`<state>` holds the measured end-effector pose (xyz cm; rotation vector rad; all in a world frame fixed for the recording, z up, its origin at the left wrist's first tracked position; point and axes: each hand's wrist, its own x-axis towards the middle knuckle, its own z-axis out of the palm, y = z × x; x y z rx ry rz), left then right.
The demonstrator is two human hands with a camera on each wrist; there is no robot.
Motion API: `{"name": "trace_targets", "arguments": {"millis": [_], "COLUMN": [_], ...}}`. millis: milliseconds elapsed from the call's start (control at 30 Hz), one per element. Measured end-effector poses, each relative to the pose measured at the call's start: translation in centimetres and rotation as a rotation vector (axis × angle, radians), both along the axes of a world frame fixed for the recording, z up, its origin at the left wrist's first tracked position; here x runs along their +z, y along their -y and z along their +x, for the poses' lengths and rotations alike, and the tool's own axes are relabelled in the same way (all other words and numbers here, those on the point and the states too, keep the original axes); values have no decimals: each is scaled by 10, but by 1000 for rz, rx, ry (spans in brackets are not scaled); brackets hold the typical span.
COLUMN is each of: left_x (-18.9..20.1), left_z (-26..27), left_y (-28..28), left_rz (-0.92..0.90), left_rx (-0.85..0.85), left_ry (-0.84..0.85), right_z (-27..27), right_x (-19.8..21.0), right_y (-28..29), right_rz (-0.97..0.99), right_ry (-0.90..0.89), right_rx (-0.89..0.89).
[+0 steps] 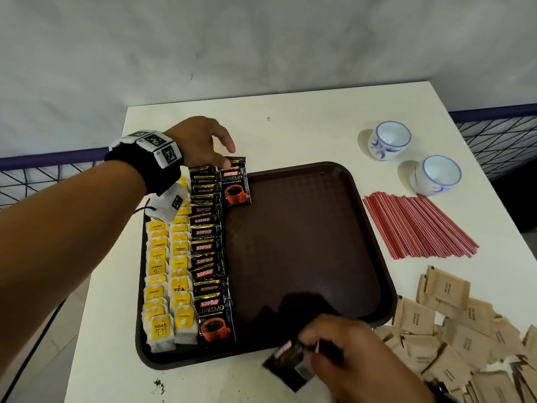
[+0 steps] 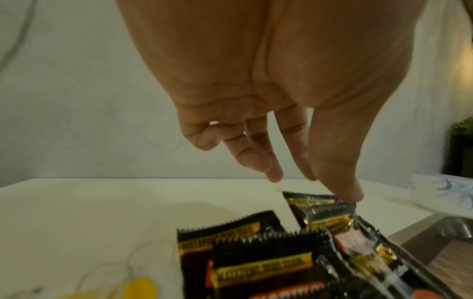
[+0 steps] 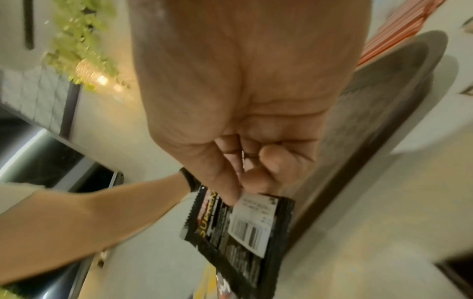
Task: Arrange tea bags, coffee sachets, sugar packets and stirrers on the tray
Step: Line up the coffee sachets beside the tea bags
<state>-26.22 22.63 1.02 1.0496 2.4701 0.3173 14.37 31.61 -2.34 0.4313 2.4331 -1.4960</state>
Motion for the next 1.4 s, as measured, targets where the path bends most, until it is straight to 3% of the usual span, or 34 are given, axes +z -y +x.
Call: {"name": "trace_targets", "arguments": {"millis": [67,200,367,500,600,733,867,1000,1100,1233,1400], "left_x": [5,20,19,15,16,15,17,31,33,19,8], "left_z": [3,36,103,131,135,137,130,89,56,36,32], "left_y": [1,-3,-6,-5,-2,-1,-2,-1,2,-2,-5], "left_rz": [38,101,22,82,149,169,221,153,54,-5,-57], "left_rx": [-7,-101,-385,-424,-461,-500,-482,-233,-148,-56,-120], "left_ry": [-32,47,303,603,658,579,517,228,73,40,58], "right_z": [-11,-39,-63,-73,-74,-76,-73,-45,-16,9,19], "right_x": [-4,-18,-19,-17,-16,-11,-11,-4,1,-6,-8], "right_y": [-8,-19,-20,-20,-20,-17,-18,-33,-43,-44,-37], "right_rz": [-49,-117,-202,-282,-353,-468,-413,-251,-145,-130,-188], "right_ry": [-133,-155,-149,-155,-124,-74,-57,-79,-46,52,78], "right_rx": [-98,-218,-336,-393,-436,-485,-514,-485,-453,-483,-538]}}
